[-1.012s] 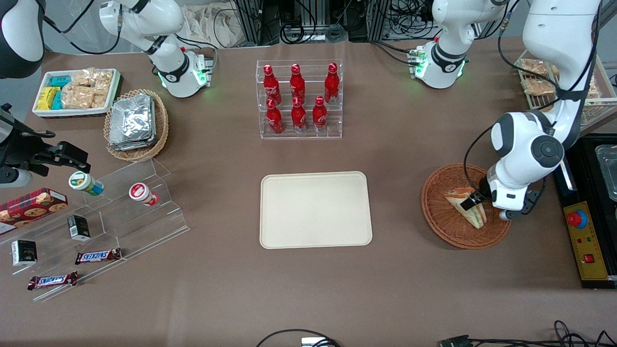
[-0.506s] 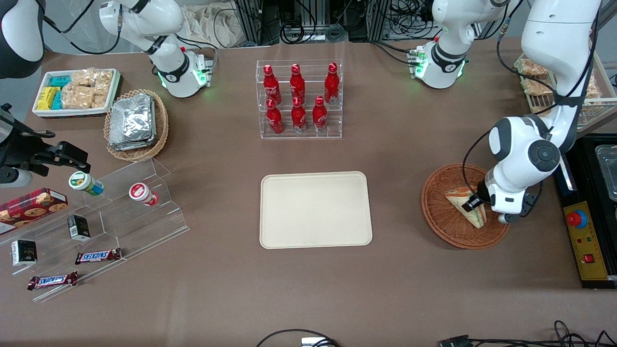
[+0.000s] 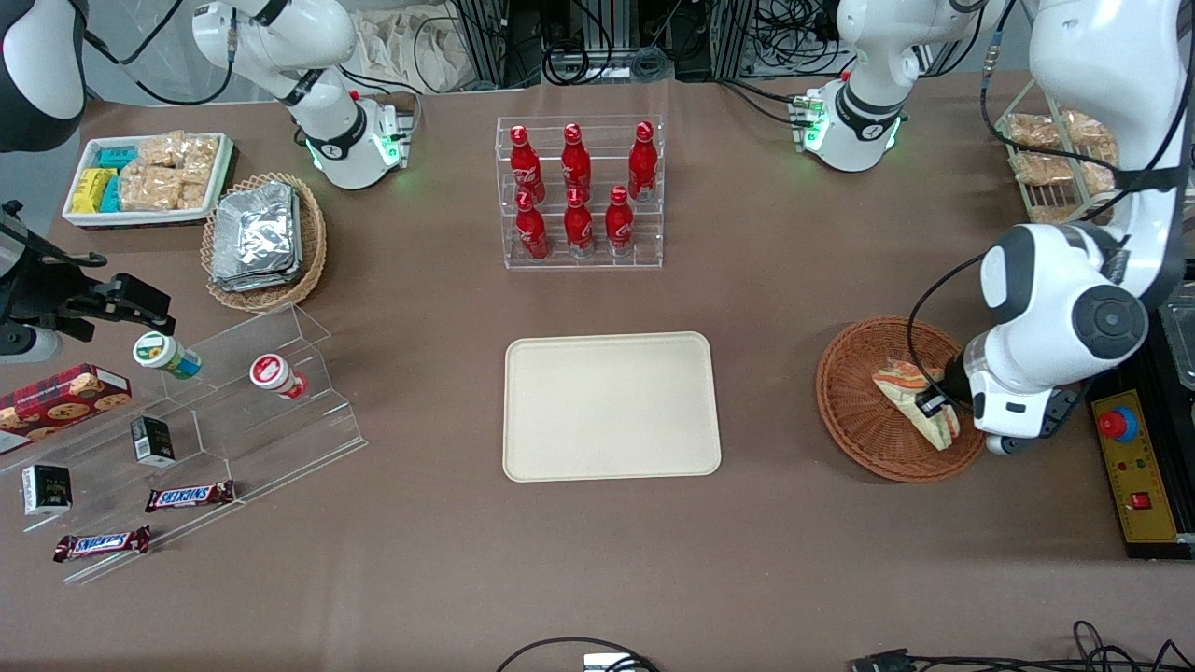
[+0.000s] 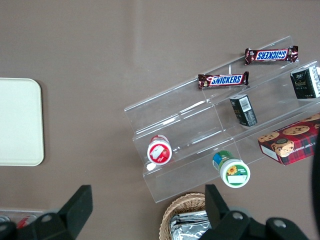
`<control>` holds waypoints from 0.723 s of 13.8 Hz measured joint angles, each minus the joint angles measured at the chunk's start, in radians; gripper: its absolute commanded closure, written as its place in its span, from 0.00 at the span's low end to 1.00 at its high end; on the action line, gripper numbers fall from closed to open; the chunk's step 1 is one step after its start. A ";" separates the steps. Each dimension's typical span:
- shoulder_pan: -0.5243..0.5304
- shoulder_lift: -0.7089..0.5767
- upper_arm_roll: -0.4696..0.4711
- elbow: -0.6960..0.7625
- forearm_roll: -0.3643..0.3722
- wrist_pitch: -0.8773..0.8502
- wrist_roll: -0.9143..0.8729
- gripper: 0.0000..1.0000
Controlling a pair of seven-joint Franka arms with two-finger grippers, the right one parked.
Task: Place sandwich from basket to tray
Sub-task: 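Close the left gripper on the sandwich and lift it from the basket, then carry the held sandwich over to the beige tray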
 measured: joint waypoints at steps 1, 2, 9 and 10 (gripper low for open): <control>-0.019 -0.003 -0.008 0.060 0.000 -0.069 0.002 1.00; -0.047 -0.005 -0.014 0.112 0.000 -0.118 0.011 1.00; -0.401 0.115 -0.030 0.231 0.047 -0.176 0.082 1.00; -0.446 0.168 -0.030 0.241 0.056 -0.171 0.081 1.00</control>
